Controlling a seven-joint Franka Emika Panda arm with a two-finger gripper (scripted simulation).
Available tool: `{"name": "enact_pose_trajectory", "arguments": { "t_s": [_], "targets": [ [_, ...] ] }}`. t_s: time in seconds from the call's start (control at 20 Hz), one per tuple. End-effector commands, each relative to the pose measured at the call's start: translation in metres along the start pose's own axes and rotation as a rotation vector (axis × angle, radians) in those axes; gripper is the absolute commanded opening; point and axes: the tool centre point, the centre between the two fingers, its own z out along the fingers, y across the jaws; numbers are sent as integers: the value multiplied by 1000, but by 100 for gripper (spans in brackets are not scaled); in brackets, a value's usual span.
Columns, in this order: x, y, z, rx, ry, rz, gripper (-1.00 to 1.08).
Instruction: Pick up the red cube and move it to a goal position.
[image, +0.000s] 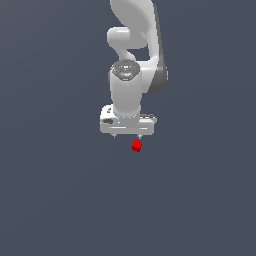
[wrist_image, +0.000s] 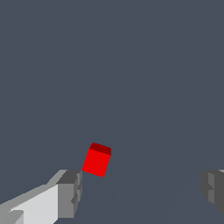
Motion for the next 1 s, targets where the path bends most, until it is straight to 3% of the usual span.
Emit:
{"name": "enact_pose_trajectory", "arguments": {
  "t_s": [0.0, 0.45, 0.95],
  "targets": [
    [0, 0, 0, 0, 0, 0, 100],
    [-8, -6, 21, -1, 1, 46, 100],
    [-31, -27, 92, -5, 4, 196, 100]
  ]
}}
